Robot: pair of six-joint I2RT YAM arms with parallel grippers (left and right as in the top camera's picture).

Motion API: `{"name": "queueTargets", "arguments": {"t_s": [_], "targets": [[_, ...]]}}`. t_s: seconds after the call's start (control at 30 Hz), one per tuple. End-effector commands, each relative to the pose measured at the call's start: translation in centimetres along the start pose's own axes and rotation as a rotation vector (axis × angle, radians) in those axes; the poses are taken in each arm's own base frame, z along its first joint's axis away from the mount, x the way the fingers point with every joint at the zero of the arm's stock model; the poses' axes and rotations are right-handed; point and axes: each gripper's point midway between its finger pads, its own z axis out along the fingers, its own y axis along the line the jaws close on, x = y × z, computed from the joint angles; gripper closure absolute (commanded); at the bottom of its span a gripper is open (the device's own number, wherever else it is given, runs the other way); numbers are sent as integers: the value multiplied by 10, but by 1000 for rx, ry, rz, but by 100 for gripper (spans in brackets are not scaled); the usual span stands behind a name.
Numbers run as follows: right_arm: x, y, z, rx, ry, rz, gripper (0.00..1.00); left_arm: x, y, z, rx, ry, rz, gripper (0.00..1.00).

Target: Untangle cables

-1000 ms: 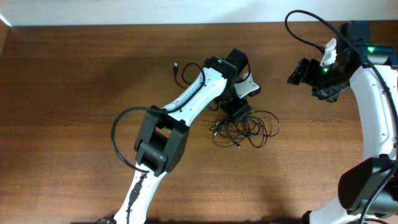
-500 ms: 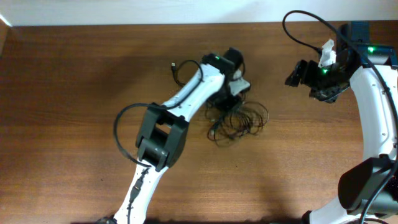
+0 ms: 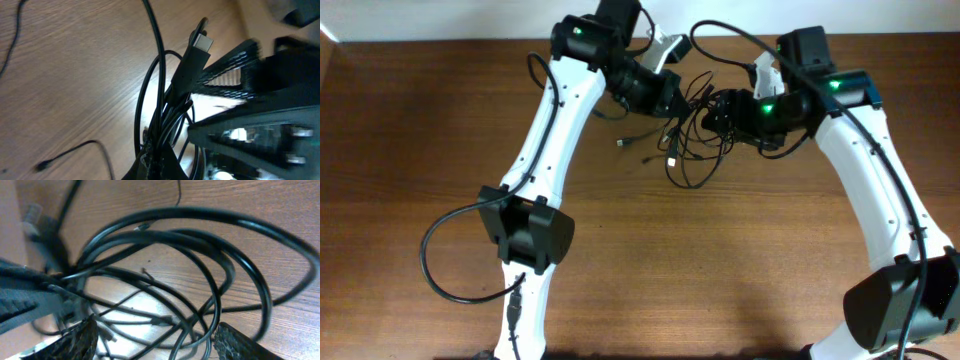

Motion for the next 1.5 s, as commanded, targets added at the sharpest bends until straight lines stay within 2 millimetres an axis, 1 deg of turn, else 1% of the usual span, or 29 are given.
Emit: {"name": "queueTargets", "arguments": {"t_s": [0.0,0.03,0.07,0.1,0.13,0.17,0.2,0.23,0.27,0.3,0.37,0.4,0.47,0.53,0.57,0.63,0.7,0.77,0.8,0.87,0.97,1.03,1.07,1.1,1.17,1.2,1.27,1.4,1.47], "targets": [[-6,-6,10,52,-21,47,26,-9,-41,-24,242,-55,0,100],[-10,-8,16,54,-26,56,27,-11,-50,-32,319,-69,-6,100],[-15,-11,21,63,-38,65,33,-12,-57,-41,392,-82,-11,100],[-20,-19,23,100,-59,90,35,-13,-61,-46,431,-90,-12,100],[-25,-29,24,151,-84,104,40,-15,-63,-52,457,-100,-16,100],[-30,-40,22,208,-112,110,47,-16,-57,-56,443,-112,-21,100],[-32,-50,19,243,-126,123,56,-18,-37,-63,372,-134,-38,100],[-35,-65,12,280,-134,150,71,-20,-7,-72,246,-160,-61,100],[-36,-78,6,299,-134,170,83,-19,12,-78,163,-172,-79,100],[-38,-95,-2,318,-134,209,94,-17,39,-89,52,-188,-109,100],[-40,-128,-20,354,-127,239,96,-9,88,-111,-164,-200,-168,100],[-39,-140,-27,363,-120,252,96,-4,105,-119,-238,-198,-214,100],[-35,-150,-35,339,-88,225,96,5,132,-132,-377,-189,-250,100],[-32,-158,-39,344,-73,214,96,12,152,-142,-502,-174,-266,100],[-30,-166,-45,357,-64,210,96,21,167,-152,-618,-149,-285,100],[-29,-183,-55,368,-70,252,96,33,181,-171,-767,-131,-326,100],[-28,-201,-67,380,-82,304,96,36,178,-195,-870,-160,-335,100],[-25,-216,-78,390,-85,344,96,31,159,-218,-899,-226,-306,100],[-23,-222,-82,395,-83,357,96,28,144,-235,-910,-284,-284,100],[-20,-231,-88,404,-86,385,96,30,127,-261,-928,-351,-272,100],[-17,-249,-100,415,-105,461,96,45,125,-298,-963,-415,-316,96],[-14,-258,-106,443,-109,485,96,55,131,-307,-974,-408,-354,99],[-13,-260,-107,442,-113,501,96,60,135,-312,-979,-411,-372,99],[-15,-251,-103,395,-100,463,96,61,136,-313,-980,-411,-380,98],[-17,-205,-84,188,-35,234,96,62,135,-310,-976,-404,-378,99],[-12,-186,-76,139,5,160,96,60,133,-307,-968,-401,-371,98],[-6,-172,-66,141,47,104,96,59,132,-306,-961,-401,-368,97],[2,-139,-45,122,103,19,94,43,106,-279,-739,-401,-266,99],[7,-121,-34,112,130,-27,91,42,99,-267,-703,-377,-257,98]]}}
